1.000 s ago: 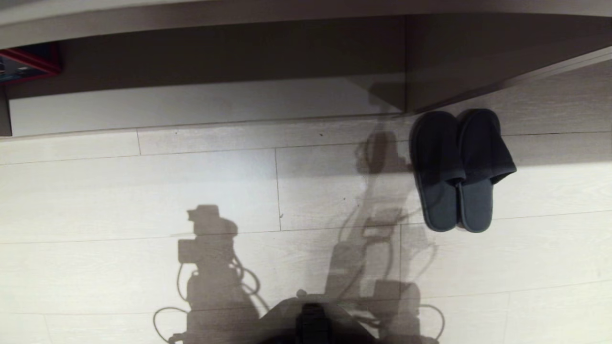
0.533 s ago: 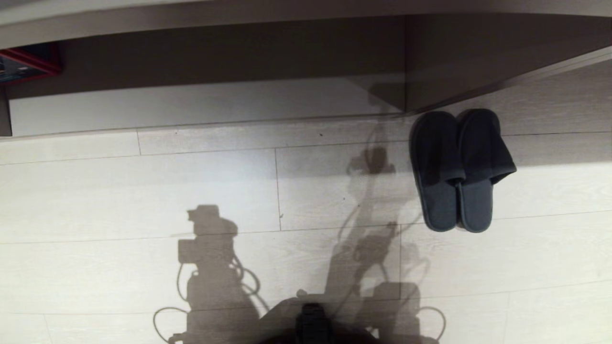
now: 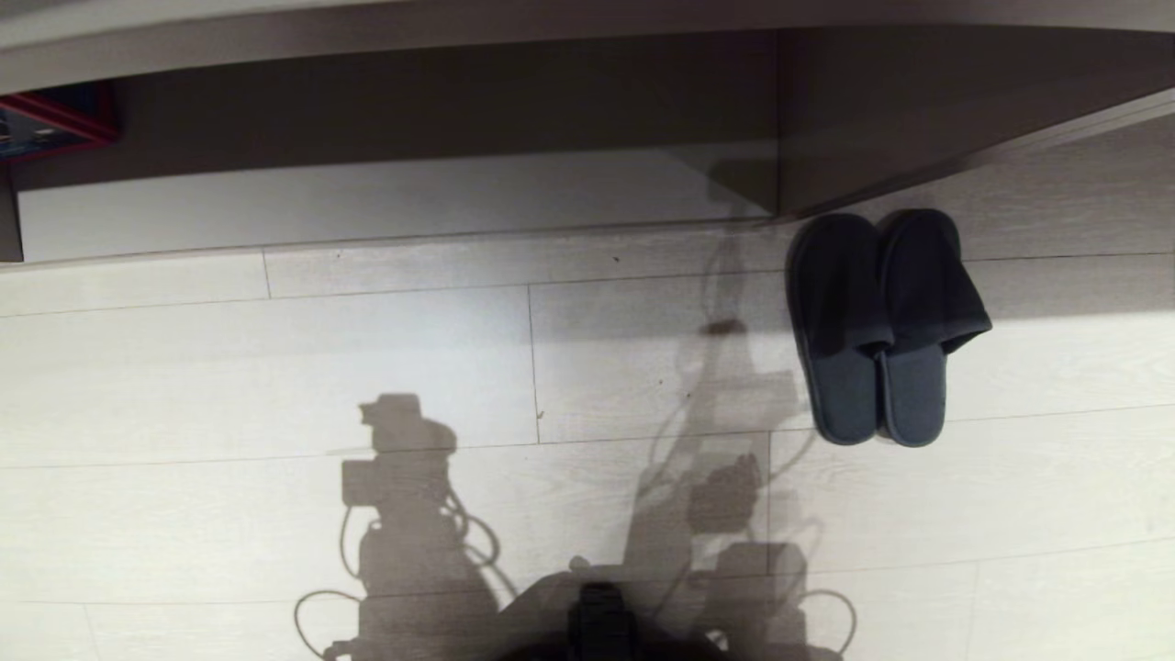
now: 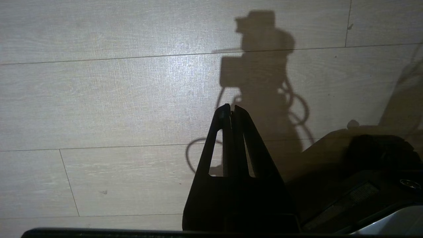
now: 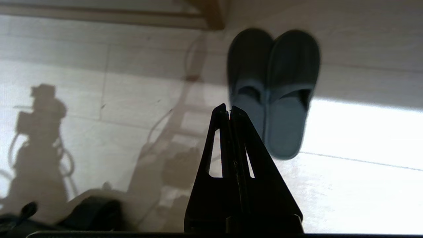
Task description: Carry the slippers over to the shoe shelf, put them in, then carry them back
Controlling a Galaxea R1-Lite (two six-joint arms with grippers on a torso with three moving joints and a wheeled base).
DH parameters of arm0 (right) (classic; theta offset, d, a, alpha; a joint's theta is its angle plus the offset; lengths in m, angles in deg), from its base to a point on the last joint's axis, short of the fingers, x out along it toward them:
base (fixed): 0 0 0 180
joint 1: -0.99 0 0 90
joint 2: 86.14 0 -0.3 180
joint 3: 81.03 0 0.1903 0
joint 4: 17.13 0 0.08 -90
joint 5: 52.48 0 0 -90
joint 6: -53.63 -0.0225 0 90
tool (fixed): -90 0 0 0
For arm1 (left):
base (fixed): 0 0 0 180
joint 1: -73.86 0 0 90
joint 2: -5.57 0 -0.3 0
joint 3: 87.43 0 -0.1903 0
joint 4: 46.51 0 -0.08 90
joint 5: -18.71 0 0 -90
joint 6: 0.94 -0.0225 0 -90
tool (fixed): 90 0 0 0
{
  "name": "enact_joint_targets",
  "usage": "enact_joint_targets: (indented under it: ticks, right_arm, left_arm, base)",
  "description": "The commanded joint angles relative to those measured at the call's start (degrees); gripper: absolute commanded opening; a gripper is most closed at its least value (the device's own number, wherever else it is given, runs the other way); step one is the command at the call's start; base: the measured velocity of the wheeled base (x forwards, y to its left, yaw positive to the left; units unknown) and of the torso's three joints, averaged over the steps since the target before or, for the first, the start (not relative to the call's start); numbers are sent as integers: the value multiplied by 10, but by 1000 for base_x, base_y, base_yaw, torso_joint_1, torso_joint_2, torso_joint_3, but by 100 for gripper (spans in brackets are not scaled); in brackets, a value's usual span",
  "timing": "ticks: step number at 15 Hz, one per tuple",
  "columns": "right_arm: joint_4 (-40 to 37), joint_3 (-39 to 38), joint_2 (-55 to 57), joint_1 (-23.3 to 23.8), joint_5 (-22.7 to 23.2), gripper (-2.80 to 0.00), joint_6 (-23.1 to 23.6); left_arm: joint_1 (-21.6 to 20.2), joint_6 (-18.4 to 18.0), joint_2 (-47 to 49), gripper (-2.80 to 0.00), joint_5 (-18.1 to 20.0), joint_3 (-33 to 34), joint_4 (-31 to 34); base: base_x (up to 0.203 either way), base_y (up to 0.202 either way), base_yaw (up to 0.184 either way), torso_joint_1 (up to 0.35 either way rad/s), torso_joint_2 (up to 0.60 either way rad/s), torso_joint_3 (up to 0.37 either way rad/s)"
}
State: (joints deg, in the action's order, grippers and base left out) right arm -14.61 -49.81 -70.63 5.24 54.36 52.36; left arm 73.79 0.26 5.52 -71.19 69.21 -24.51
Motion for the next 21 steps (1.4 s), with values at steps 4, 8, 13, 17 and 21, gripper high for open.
enact_joint_targets:
  ticks: [4,8,13,17,21]
  right_arm:
    - [-79,-55,-53,-39,-24,-280,29]
    - [-150,-79,-98,-38,-97,-280,89]
    - [-254,-77,-157,-40,-152,-280,89]
    - [-258,-78,-154,-40,-153,-280,86]
    - [-258,-78,-154,-42,-153,-280,88]
  left_arm:
    - [0,0,0,-280,0,4,0]
    - [0,-2,0,-280,0,4,-1]
    - [0,1,0,-280,0,4,-1]
    - [0,1,0,-280,0,4,-1]
    - [0,0,0,-280,0,4,-1]
  base:
    - [0,0,0,0,0,0]
    - [0,0,0,0,0,0]
    - [0,0,0,0,0,7]
    - [0,0,0,2,1,153]
    - [0,0,0,2,3,204]
